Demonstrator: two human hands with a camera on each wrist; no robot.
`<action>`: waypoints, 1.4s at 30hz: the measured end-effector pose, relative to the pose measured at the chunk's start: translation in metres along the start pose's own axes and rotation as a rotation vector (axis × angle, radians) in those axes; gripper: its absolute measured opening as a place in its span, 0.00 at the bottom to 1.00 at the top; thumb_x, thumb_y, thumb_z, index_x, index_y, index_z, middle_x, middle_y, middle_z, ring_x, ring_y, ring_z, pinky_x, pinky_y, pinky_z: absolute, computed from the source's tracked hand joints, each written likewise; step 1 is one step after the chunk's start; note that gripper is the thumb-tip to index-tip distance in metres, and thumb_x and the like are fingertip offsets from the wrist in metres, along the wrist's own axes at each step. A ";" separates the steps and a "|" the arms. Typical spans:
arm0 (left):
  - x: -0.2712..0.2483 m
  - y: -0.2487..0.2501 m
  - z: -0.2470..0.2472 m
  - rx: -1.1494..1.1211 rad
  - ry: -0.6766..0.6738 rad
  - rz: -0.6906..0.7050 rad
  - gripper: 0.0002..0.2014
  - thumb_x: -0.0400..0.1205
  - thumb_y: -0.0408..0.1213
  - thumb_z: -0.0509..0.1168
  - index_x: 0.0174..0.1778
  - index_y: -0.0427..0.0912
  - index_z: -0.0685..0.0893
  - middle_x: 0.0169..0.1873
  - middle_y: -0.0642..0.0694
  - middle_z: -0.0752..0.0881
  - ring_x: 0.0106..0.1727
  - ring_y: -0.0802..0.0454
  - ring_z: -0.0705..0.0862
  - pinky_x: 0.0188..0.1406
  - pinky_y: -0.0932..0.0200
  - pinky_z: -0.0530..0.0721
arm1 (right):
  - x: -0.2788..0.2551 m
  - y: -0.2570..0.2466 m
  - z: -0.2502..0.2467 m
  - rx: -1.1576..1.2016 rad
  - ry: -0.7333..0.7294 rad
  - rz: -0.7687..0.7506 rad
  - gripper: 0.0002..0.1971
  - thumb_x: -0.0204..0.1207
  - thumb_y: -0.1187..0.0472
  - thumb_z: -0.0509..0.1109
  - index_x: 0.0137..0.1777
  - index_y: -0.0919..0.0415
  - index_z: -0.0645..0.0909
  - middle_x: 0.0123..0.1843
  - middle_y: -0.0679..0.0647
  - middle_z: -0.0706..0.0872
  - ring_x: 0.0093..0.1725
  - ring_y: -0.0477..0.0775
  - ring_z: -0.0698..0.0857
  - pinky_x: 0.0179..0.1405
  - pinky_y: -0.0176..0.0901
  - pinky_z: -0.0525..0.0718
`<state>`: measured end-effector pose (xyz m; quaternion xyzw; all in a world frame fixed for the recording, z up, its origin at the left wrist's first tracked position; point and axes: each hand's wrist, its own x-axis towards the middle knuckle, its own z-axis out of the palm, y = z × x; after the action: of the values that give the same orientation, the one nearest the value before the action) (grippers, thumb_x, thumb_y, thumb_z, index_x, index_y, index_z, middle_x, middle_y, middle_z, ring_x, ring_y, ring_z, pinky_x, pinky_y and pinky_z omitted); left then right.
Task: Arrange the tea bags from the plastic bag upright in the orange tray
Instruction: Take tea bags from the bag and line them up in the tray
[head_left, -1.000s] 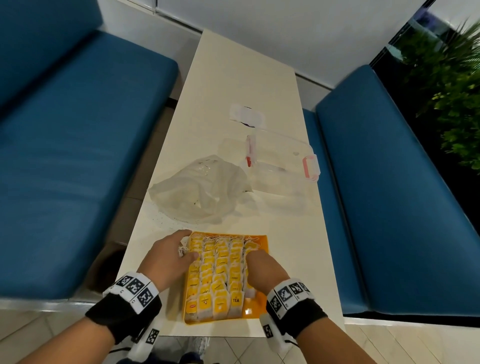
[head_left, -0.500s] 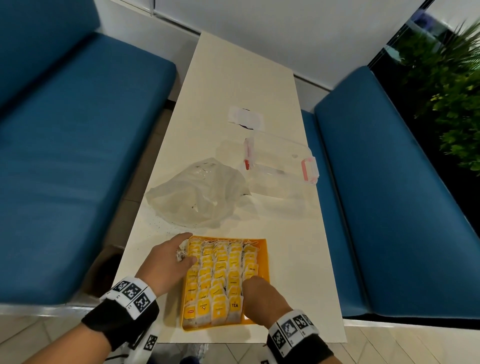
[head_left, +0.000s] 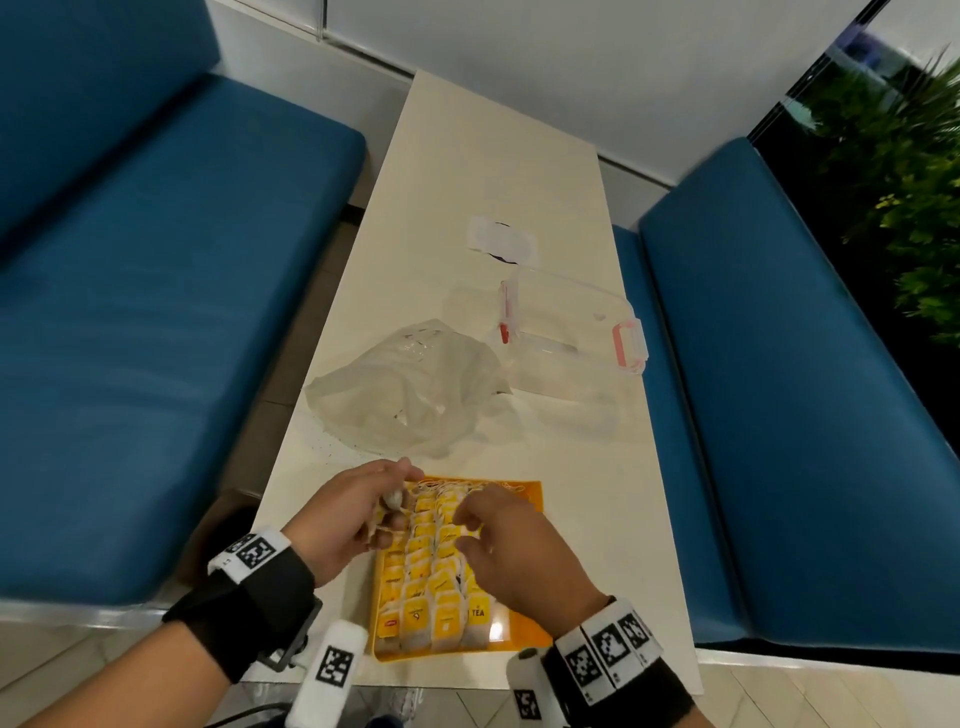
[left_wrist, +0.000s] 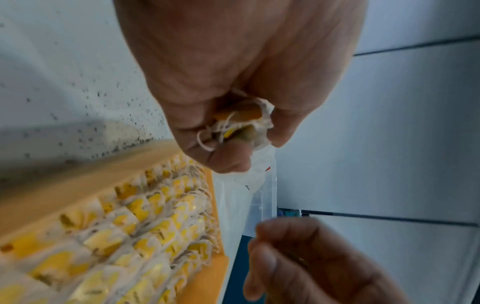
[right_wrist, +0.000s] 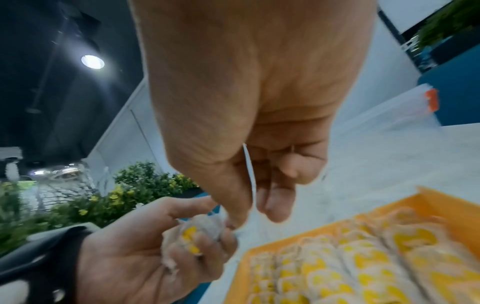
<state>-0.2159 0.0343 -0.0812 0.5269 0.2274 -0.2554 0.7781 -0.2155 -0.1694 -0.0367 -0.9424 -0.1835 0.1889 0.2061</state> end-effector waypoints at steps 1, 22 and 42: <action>-0.001 0.003 0.002 -0.076 -0.023 -0.024 0.15 0.89 0.46 0.62 0.57 0.38 0.88 0.40 0.41 0.82 0.33 0.50 0.80 0.28 0.59 0.77 | 0.002 -0.011 -0.001 0.014 0.004 -0.059 0.09 0.78 0.52 0.70 0.56 0.50 0.81 0.53 0.45 0.80 0.44 0.41 0.76 0.49 0.47 0.83; 0.001 0.007 -0.003 -0.432 -0.034 -0.008 0.11 0.84 0.42 0.66 0.55 0.38 0.84 0.42 0.41 0.81 0.41 0.47 0.85 0.43 0.53 0.89 | 0.020 -0.046 -0.009 0.141 0.188 -0.106 0.07 0.79 0.60 0.70 0.54 0.54 0.87 0.46 0.48 0.84 0.44 0.46 0.83 0.48 0.42 0.83; 0.009 -0.015 -0.009 0.723 0.259 0.352 0.13 0.71 0.45 0.83 0.30 0.47 0.85 0.32 0.51 0.88 0.39 0.53 0.85 0.39 0.58 0.80 | -0.016 0.043 -0.035 -0.165 -0.150 0.282 0.02 0.76 0.58 0.68 0.44 0.51 0.80 0.48 0.47 0.84 0.42 0.47 0.81 0.39 0.40 0.82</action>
<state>-0.2191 0.0365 -0.1005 0.8246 0.1256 -0.1138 0.5398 -0.2024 -0.2242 -0.0223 -0.9558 -0.0793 0.2699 0.0854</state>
